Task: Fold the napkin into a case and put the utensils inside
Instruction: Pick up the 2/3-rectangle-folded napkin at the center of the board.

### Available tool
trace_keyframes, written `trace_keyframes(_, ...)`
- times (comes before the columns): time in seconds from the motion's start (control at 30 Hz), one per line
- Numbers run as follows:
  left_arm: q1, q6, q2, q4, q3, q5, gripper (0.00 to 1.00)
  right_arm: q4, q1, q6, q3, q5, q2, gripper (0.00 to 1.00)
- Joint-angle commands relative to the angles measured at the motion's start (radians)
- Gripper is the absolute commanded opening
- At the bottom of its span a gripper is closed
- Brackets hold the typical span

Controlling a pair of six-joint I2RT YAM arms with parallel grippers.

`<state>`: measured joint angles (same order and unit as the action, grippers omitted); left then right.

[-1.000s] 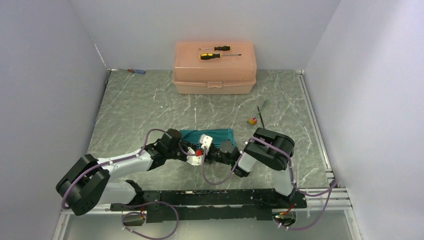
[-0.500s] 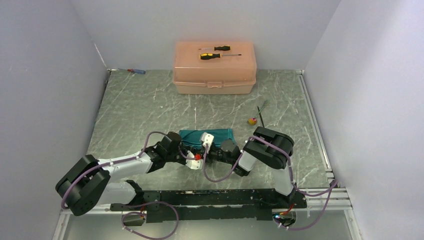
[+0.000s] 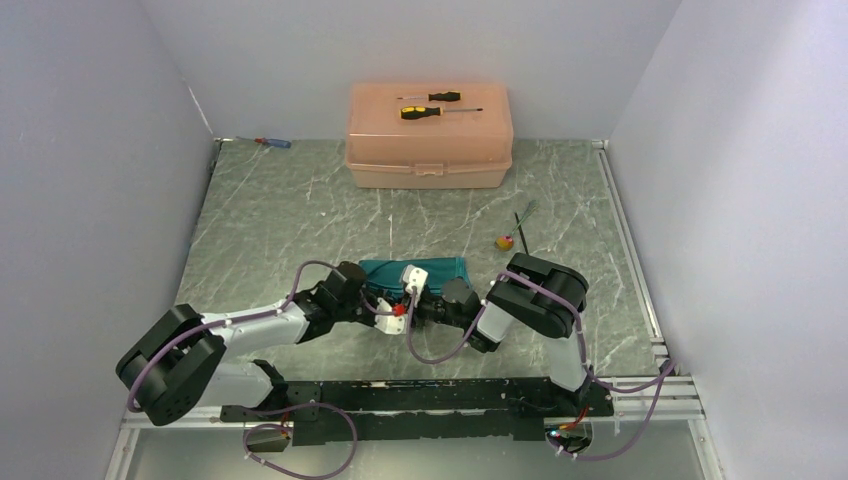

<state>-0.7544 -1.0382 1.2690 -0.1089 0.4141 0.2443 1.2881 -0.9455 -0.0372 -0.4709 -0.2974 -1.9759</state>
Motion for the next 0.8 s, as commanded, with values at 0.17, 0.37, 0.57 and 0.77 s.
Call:
trace_keyframes(0.17, -0.005, 0.107, -0.021, 0.043, 0.078, -0.026, 0.03, 0.061, 0.004, 0.029, 0.003, -0.019, -0.008, 0.38)
trace_keyframes(0.37, -0.005, 0.082, -0.022, 0.059, 0.067, -0.013, 0.03, 0.088, 0.006, 0.036, 0.016, -0.007, 0.013, 0.39)
trace_keyframes(0.57, -0.005, 0.07, -0.033, 0.039, 0.035, -0.012, 0.03, 0.092, 0.007, 0.064, 0.02, 0.005, 0.042, 0.39)
trace_keyframes(0.77, -0.005, 0.086, -0.03, 0.038, 0.052, -0.015, 0.03, 0.098, 0.005, 0.071, -0.004, 0.024, 0.035, 0.43)
